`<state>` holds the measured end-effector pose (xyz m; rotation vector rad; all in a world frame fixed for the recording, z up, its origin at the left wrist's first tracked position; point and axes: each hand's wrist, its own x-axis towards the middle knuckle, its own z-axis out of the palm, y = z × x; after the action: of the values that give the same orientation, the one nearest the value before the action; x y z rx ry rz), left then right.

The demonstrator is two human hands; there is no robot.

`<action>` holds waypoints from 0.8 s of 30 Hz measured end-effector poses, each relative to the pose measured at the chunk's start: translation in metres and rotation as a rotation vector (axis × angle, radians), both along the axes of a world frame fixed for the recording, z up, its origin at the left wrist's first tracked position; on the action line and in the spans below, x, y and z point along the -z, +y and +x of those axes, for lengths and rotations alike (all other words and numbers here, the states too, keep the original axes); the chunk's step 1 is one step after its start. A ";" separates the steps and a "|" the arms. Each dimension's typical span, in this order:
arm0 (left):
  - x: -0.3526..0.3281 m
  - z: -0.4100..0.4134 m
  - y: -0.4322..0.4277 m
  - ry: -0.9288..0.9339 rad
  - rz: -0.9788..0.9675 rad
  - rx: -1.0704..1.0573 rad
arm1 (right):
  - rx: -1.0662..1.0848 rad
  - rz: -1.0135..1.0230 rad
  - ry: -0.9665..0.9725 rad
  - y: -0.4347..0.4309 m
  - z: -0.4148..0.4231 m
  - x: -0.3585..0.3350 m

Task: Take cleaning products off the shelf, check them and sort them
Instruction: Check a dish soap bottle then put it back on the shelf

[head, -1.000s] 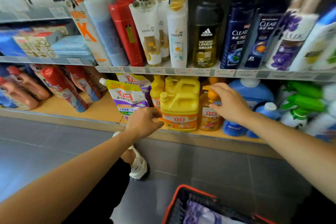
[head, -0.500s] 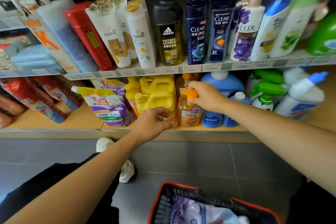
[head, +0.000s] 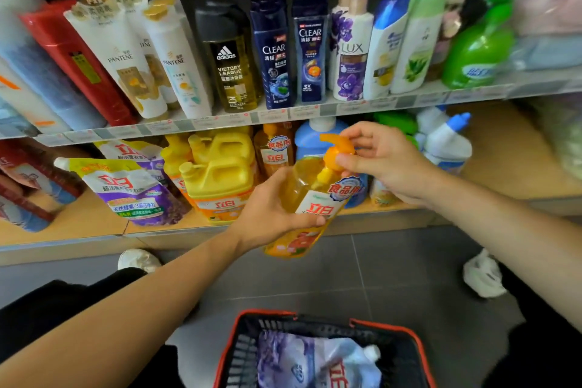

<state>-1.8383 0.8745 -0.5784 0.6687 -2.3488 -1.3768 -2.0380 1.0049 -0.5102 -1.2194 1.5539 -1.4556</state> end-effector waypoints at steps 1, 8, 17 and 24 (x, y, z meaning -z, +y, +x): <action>-0.001 -0.003 0.008 -0.008 -0.018 -0.006 | 0.037 -0.015 -0.059 0.008 0.000 0.005; 0.008 -0.018 0.052 -0.111 -0.652 -0.212 | 0.268 0.102 0.191 0.035 -0.005 0.044; -0.013 -0.015 0.044 -0.184 -0.562 -0.056 | -0.184 0.114 0.028 0.050 -0.034 0.034; -0.012 -0.016 0.047 -0.239 -0.232 0.015 | -0.163 0.164 -0.095 0.043 -0.034 0.040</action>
<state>-1.8539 0.9218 -0.5667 0.7842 -2.6501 -1.0560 -2.0718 1.0482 -0.5498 -1.1358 1.4445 -1.2388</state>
